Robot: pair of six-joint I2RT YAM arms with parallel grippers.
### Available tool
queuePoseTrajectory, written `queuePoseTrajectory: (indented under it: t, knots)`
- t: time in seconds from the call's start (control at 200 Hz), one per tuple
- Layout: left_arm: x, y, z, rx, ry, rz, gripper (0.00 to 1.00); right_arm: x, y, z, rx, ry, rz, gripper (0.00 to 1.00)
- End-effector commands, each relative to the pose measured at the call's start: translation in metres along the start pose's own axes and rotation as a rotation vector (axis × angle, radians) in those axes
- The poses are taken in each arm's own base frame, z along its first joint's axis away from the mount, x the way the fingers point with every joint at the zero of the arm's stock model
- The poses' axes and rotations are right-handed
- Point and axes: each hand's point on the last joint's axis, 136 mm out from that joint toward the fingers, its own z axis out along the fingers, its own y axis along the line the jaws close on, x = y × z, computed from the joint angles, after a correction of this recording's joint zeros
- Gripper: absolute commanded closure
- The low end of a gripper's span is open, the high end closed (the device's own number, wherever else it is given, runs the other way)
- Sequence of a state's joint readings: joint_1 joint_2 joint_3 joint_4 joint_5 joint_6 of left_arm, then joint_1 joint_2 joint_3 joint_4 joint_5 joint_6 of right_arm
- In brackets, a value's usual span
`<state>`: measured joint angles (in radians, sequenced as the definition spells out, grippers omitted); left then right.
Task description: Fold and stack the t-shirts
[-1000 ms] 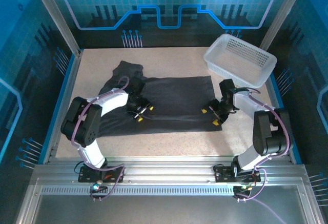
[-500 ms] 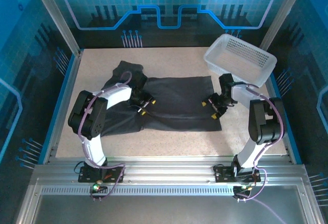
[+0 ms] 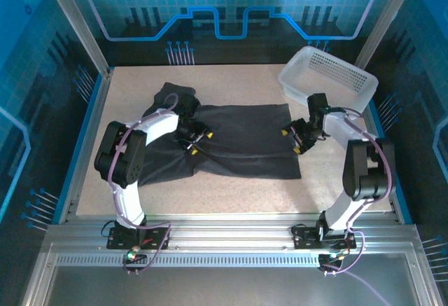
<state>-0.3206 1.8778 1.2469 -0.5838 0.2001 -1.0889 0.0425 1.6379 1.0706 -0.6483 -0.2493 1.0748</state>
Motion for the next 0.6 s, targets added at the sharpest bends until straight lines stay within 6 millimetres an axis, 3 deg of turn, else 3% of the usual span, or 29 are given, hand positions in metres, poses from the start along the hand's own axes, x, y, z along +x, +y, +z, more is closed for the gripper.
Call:
queuePoseTrajectory:
  t: [0.0, 0.085, 0.175, 0.595]
  knots:
    - [0.018, 0.010, -0.035, 0.000, 0.005, 0.034, 0.20, 0.029, -0.019, -0.006, 0.025, 0.022, 0.018, 0.32]
    - [0.022, 0.014, -0.048, 0.005, -0.006, 0.039, 0.19, 0.041, -0.027, 0.002, 0.032, 0.044, 0.024, 0.31]
    - [0.025, 0.017, -0.055, 0.010, -0.009, 0.051, 0.19, 0.039, -0.028, 0.015, 0.025, 0.052, 0.039, 0.30]
    - [0.020, 0.055, -0.061, -0.012, -0.026, 0.008, 0.19, -0.015, 0.017, 0.037, 0.029, 0.017, 0.037, 0.33]
